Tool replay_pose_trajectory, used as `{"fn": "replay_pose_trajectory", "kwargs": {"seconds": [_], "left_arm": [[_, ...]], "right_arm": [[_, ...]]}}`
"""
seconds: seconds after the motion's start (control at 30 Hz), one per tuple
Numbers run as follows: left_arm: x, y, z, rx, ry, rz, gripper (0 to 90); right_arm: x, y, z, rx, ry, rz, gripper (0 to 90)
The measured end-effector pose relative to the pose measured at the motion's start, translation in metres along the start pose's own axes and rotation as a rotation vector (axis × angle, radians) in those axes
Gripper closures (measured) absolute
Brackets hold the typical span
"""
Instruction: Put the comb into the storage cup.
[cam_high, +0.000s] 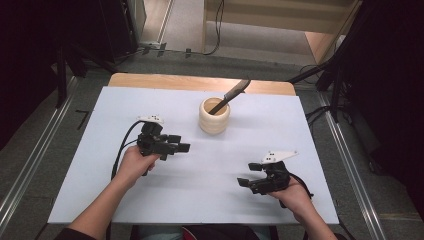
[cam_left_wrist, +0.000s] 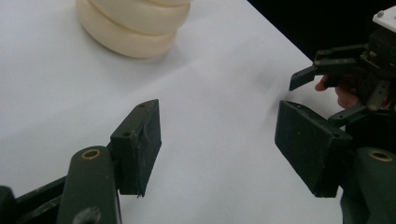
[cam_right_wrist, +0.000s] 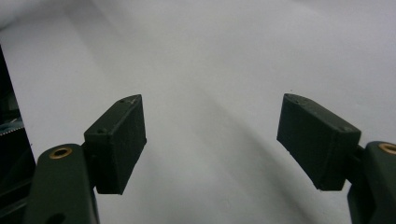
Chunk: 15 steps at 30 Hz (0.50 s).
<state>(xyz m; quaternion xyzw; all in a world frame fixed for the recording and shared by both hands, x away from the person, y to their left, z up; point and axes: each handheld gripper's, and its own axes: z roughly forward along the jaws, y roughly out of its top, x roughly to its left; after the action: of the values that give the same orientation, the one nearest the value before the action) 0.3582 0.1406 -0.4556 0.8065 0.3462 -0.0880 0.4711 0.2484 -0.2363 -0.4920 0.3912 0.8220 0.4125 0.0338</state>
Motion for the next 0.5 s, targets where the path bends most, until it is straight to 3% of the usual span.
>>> {"fn": "replay_pose_trajectory", "kwargs": {"seconds": [0.5], "left_arm": [[-0.007, -0.020, -0.011, 0.027, 0.014, 0.017, 32.2]], "right_arm": [[-0.001, -0.001, 0.001, 0.009, 0.003, 0.002, 21.9]]}}
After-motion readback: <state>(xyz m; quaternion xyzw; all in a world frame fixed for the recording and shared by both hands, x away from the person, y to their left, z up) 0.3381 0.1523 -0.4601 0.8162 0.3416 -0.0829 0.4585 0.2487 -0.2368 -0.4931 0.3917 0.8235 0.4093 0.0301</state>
